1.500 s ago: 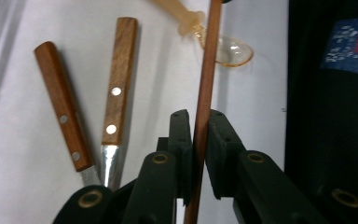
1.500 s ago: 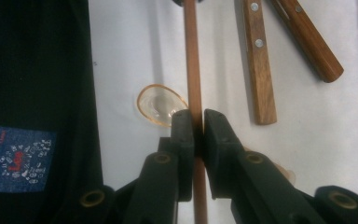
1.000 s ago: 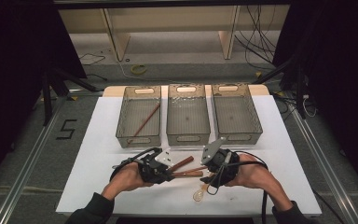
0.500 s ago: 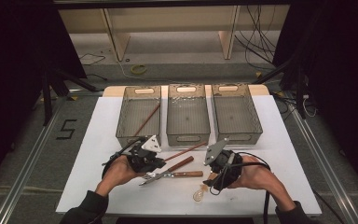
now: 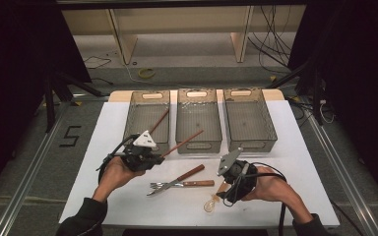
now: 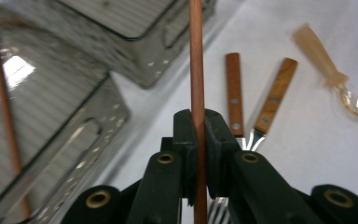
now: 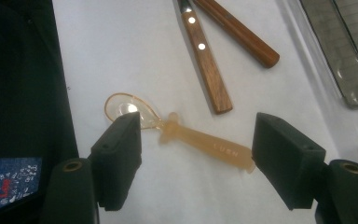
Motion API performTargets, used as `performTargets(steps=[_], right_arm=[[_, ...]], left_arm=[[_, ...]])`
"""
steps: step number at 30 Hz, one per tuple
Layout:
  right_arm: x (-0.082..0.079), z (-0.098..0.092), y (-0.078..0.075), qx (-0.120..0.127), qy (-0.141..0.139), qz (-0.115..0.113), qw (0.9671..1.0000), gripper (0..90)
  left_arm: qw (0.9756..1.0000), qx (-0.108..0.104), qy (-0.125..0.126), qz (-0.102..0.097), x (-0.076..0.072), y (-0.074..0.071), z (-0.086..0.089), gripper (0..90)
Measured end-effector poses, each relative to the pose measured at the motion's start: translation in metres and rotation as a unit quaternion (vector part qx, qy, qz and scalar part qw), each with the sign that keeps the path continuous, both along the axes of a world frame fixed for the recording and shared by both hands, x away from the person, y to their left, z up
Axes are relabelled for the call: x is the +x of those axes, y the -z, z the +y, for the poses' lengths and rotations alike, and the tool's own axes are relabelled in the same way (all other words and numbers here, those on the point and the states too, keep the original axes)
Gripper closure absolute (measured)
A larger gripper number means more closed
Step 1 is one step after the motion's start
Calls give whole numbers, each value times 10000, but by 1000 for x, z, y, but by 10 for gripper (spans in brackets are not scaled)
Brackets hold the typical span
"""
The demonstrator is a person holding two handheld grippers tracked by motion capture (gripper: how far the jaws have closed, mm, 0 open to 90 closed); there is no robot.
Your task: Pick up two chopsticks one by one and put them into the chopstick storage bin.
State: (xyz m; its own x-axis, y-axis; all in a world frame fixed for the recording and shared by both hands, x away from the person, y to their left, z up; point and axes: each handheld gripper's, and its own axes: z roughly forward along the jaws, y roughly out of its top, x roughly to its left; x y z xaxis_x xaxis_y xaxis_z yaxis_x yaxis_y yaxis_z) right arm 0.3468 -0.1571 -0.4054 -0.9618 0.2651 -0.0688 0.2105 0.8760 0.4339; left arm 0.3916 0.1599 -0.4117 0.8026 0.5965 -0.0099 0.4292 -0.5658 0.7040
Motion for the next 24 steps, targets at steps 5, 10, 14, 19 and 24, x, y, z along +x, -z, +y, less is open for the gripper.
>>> performTargets(steps=[5,10,14,19,24], right_arm=[[0,-4,2,10,19,26,10000,327],[-1,-6,6,-12,48,61,10000,320],[-1,-8,7,-12,57,104,9999,319],[-1,-9,8,-7,68,116,9999,318],[-1,-11,9,4,106,139,9998,318]], left_arm=[[9990,-222,-394,-20,13,-7,17,844],[9971,-352,-668,-17,27,-13,26,844],[9954,-393,-868,10,40,-17,30,844],[9933,-429,-1073,56,55,-18,33,844],[9914,-481,-1210,83,69,-19,36,844]])
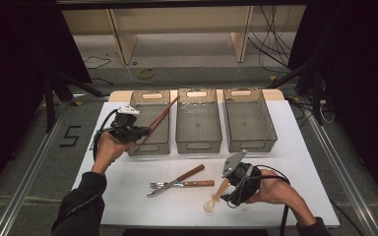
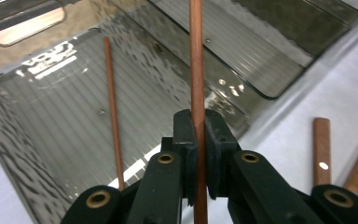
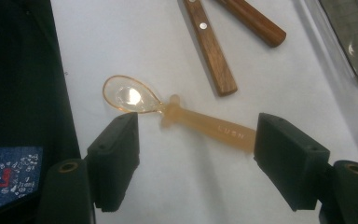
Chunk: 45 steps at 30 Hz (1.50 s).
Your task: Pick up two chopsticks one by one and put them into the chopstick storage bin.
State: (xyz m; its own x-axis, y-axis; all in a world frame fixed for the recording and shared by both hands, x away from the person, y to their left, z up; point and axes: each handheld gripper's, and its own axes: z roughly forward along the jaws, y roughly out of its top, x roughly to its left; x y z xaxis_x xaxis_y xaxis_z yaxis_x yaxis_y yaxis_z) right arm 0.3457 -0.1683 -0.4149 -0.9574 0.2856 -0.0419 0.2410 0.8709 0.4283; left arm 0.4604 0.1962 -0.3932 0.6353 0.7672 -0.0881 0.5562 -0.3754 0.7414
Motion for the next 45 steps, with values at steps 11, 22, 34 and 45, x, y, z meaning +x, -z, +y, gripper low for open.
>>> performTargets(steps=[11,22,34,45], right_arm=[[0,-3,1,21,10,55,10000,314],[0,-4,3,-5,4,72,10000,310],[1,-4,5,-27,-10,114,9999,308],[1,-6,5,-1,17,135,9999,307]], left_arm=[[9990,3,-424,169,27,8,5,844],[9964,2,-766,352,47,19,14,843],[9951,-24,-874,463,58,30,18,842],[9935,28,-982,577,65,40,16,838]])
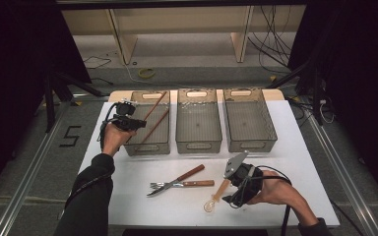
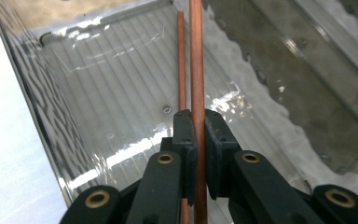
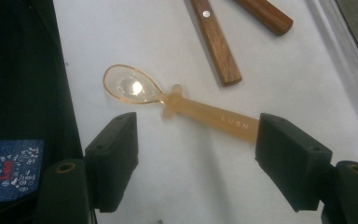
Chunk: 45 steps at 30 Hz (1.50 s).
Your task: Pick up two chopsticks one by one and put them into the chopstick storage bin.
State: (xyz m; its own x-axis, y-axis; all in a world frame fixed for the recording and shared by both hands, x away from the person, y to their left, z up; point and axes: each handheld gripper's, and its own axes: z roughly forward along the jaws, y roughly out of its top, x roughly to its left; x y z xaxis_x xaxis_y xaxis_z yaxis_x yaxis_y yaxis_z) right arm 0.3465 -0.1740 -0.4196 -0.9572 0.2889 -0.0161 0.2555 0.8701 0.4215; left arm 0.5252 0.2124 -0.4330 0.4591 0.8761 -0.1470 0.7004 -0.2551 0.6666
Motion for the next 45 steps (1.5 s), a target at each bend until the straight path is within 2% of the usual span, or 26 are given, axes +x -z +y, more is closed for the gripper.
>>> performTargets(steps=[4,8,11,15,17,22,24,26,36,38,41,45], right_arm=[[1,0,0,-4,-8,0,10000,305],[1,0,0,-6,-10,8,10000,305],[1,0,0,1,-26,-3,10000,305],[1,-1,0,9,3,-1,10000,304],[2,-1,0,19,24,2,10000,303],[4,-2,-1,31,36,-21,10000,303],[5,-2,-1,23,37,-17,10000,303],[5,-2,-2,28,22,-32,10000,303],[15,0,1,4,82,-34,10000,306],[18,1,2,-12,77,-49,10000,306],[20,2,4,-65,85,-77,9999,307],[24,1,4,-67,86,-77,9999,308]], left_arm=[[9999,-30,-112,42,1,4,1,830],[9998,-100,-146,75,0,1,0,712],[9997,-198,-39,114,-2,-4,-1,626],[9994,-354,44,21,-8,-11,-3,506],[9993,-356,140,-59,-13,-14,-5,460],[9979,-497,366,-203,-29,-20,-8,371],[9964,-640,452,-314,-38,-23,-8,344],[9957,-683,506,-370,-44,-25,-8,321],[9912,-906,686,-681,-84,-25,-7,263],[9903,-916,761,-714,-91,-22,-9,252],[9901,-786,903,-739,-103,-18,-13,242],[9877,-850,1014,-831,-119,-14,-19,236]])
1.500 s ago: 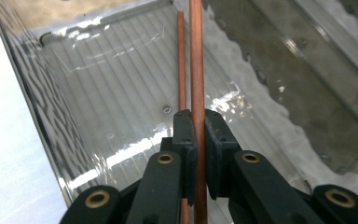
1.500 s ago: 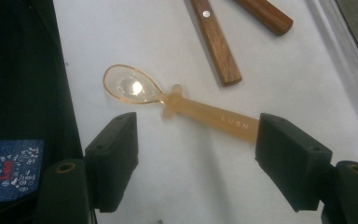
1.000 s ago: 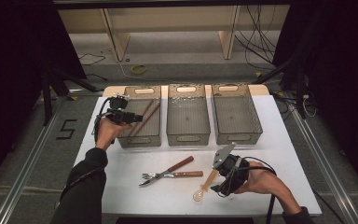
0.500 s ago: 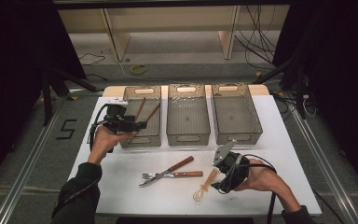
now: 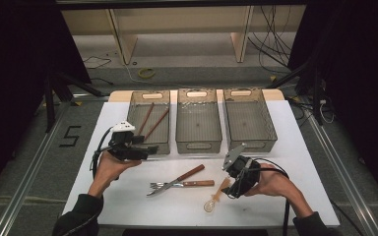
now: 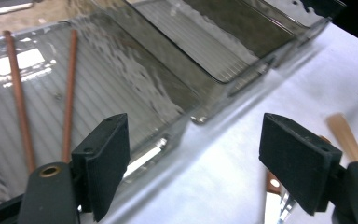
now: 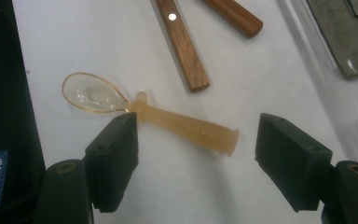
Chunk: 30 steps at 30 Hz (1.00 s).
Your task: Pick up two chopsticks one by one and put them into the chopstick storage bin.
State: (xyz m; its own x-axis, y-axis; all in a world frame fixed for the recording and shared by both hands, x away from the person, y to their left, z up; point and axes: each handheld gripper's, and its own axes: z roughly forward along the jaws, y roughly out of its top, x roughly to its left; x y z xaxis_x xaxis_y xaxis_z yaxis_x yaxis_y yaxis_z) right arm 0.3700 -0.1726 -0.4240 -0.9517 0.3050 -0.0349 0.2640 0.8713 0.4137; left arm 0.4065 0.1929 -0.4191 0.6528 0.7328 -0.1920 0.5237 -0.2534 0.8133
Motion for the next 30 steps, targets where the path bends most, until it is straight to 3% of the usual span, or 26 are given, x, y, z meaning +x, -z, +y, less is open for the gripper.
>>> performTargets(steps=[8,13,30], right_arm=[[2,5,4,-128,-177,44,9998,305],[3,9,8,-208,-350,9,9992,305],[9,17,21,-391,-639,-9,9972,316]], left_arm=[[9995,-91,241,-208,-24,4,-11,224],[9992,-58,327,-237,-34,11,-14,226],[9985,-227,251,-433,-58,24,-7,214]])
